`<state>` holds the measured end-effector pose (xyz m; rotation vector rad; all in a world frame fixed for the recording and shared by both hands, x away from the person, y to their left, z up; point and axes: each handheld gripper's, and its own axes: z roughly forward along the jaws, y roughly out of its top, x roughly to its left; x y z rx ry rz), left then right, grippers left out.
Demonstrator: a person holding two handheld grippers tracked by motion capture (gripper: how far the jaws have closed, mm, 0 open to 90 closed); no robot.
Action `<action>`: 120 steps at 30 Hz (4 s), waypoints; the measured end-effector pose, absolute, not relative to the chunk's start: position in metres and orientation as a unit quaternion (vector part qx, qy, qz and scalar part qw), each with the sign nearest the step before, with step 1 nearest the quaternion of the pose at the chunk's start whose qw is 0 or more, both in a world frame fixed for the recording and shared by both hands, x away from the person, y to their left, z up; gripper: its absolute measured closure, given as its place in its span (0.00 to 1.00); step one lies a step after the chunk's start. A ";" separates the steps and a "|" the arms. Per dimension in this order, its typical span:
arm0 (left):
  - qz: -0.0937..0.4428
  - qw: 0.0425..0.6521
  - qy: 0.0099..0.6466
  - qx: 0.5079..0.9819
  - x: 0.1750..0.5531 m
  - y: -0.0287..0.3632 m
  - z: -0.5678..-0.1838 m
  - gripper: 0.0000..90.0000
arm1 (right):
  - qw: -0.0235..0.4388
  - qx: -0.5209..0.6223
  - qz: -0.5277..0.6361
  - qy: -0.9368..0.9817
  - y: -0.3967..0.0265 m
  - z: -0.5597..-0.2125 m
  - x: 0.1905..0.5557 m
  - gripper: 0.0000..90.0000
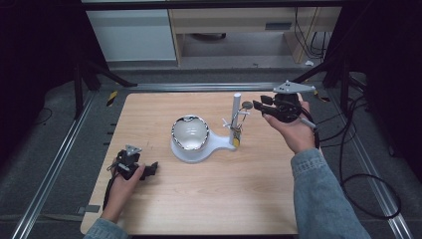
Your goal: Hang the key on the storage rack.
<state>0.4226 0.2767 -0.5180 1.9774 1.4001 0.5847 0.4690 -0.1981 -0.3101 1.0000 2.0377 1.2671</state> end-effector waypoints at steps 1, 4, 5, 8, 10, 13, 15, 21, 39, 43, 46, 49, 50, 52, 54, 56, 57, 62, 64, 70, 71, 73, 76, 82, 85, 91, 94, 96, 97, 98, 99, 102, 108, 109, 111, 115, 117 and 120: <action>0.222 0.319 0.532 0.752 0.423 0.277 -0.518 0.00 | 0.269 0.373 0.469 0.754 -0.199 -0.310 0.469 0.64; 0.222 0.319 0.532 0.752 0.423 0.277 -0.518 0.00 | 0.277 0.379 0.466 0.750 -0.200 -0.310 0.469 0.53; 0.222 0.319 0.532 0.752 0.423 0.277 -0.518 0.00 | 0.282 0.382 0.464 0.748 -0.201 -0.310 0.469 0.47; 0.222 0.319 0.532 0.752 0.423 0.277 -0.518 0.00 | 0.288 0.390 0.463 0.742 -0.202 -0.310 0.470 0.32; 0.222 0.319 0.533 0.752 0.423 0.277 -0.518 0.00 | 0.291 0.399 0.461 0.737 -0.204 -0.311 0.470 0.23; 0.222 0.319 0.532 0.752 0.423 0.277 -0.518 0.00 | 0.292 0.407 0.463 0.731 -0.206 -0.311 0.470 0.16; 0.222 0.319 0.532 0.752 0.423 0.277 -0.518 0.00 | 0.292 0.415 0.461 0.728 -0.208 -0.312 0.470 0.12; 0.222 0.319 0.532 0.752 0.423 0.277 -0.518 0.00 | 0.296 0.418 0.453 0.730 -0.213 -0.315 0.467 0.08; 0.222 0.319 0.533 0.752 0.422 0.277 -0.518 0.00 | 0.294 0.442 0.429 0.730 -0.237 -0.343 0.458 0.08; 0.222 0.319 0.533 0.752 0.422 0.277 -0.518 0.00 | 0.291 0.448 0.425 0.731 -0.241 -0.351 0.456 0.09; 0.223 0.319 0.532 0.752 0.422 0.277 -0.518 0.00 | 0.290 0.451 0.422 0.731 -0.242 -0.356 0.455 0.09; 0.223 0.319 0.532 0.752 0.422 0.277 -0.518 0.00 | 0.287 0.454 0.418 0.732 -0.245 -0.362 0.454 0.10; 0.223 0.318 0.532 0.752 0.422 0.277 -0.518 0.00 | 0.286 0.456 0.417 0.732 -0.245 -0.364 0.454 0.10; 0.223 0.318 0.532 0.752 0.422 0.277 -0.518 0.00 | 0.284 0.457 0.414 0.734 -0.246 -0.369 0.453 0.10; 0.223 0.319 0.532 0.752 0.422 0.277 -0.518 0.00 | 0.281 0.459 0.412 0.735 -0.247 -0.373 0.452 0.10; 0.223 0.319 0.532 0.752 0.422 0.277 -0.518 0.00 | 0.279 0.460 0.408 0.738 -0.248 -0.379 0.450 0.11; 0.223 0.319 0.532 0.752 0.422 0.277 -0.518 0.00 | 0.278 0.461 0.406 0.739 -0.248 -0.381 0.450 0.11; 0.222 0.319 0.533 0.752 0.422 0.277 -0.518 0.00 | 0.267 0.465 0.397 0.745 -0.249 -0.396 0.446 0.11; 0.222 0.319 0.533 0.752 0.422 0.277 -0.518 0.00 | 0.264 0.465 0.393 0.748 -0.248 -0.402 0.444 0.12; 0.222 0.319 0.533 0.752 0.422 0.277 -0.518 0.00 | 0.245 0.474 0.379 0.756 -0.249 -0.424 0.439 0.13; 0.223 0.319 0.533 0.752 0.422 0.277 -0.518 0.00 | 0.244 0.474 0.376 0.758 -0.249 -0.426 0.438 0.13; 0.222 0.319 0.533 0.752 0.422 0.277 -0.518 0.00 | 0.238 0.476 0.372 0.760 -0.249 -0.434 0.437 0.13; 0.223 0.319 0.533 0.752 0.422 0.277 -0.518 0.00 | 0.228 0.480 0.364 0.765 -0.249 -0.443 0.437 0.14; 0.223 0.319 0.533 0.751 0.422 0.277 -0.518 0.00 | 0.212 0.494 0.339 0.772 -0.249 -0.459 0.443 0.13; 0.223 0.319 0.533 0.751 0.422 0.277 -0.518 0.00 | 0.215 0.503 0.331 0.769 -0.251 -0.464 0.448 0.13; 0.223 0.318 0.533 0.751 0.422 0.277 -0.518 0.00 | 0.219 0.519 0.326 0.759 -0.256 -0.473 0.457 0.13; 0.223 0.319 0.533 0.751 0.422 0.277 -0.518 0.00 | 0.221 0.526 0.319 0.757 -0.257 -0.477 0.460 0.13; 0.223 0.319 0.533 0.751 0.422 0.277 -0.518 0.00 | 0.221 0.529 0.319 0.755 -0.258 -0.480 0.461 0.13; 0.223 0.319 0.533 0.751 0.422 0.277 -0.518 0.00 | 0.220 0.532 0.318 0.753 -0.258 -0.480 0.461 0.13; 0.223 0.319 0.533 0.751 0.422 0.277 -0.518 0.00 | 0.221 0.531 0.317 0.754 -0.259 -0.482 0.462 0.13; 0.223 0.319 0.533 0.751 0.422 0.277 -0.518 0.00 | 0.221 0.533 0.317 0.753 -0.259 -0.482 0.462 0.13; 0.223 0.319 0.533 0.751 0.422 0.277 -0.518 0.00 | 0.218 0.537 0.313 0.752 -0.259 -0.486 0.462 0.12; 0.223 0.319 0.533 0.751 0.422 0.277 -0.518 0.00 | 0.218 0.539 0.303 0.755 -0.255 -0.493 0.463 0.11; 0.223 0.319 0.533 0.751 0.422 0.277 -0.518 0.00 | 0.218 0.540 0.298 0.756 -0.254 -0.494 0.464 0.11; 0.223 0.319 0.533 0.751 0.422 0.277 -0.518 0.00 | 0.219 0.541 0.290 0.759 -0.252 -0.497 0.464 0.10; 0.223 0.319 0.533 0.751 0.422 0.276 -0.518 0.00 | 0.224 0.535 0.289 0.762 -0.248 -0.500 0.463 0.07; 0.223 0.319 0.534 0.751 0.422 0.276 -0.518 0.00 | 0.227 0.532 0.293 0.762 -0.248 -0.502 0.463 0.05; 0.223 0.319 0.533 0.751 0.422 0.276 -0.518 0.00 | 0.237 0.526 0.310 0.755 -0.249 -0.506 0.460 0.04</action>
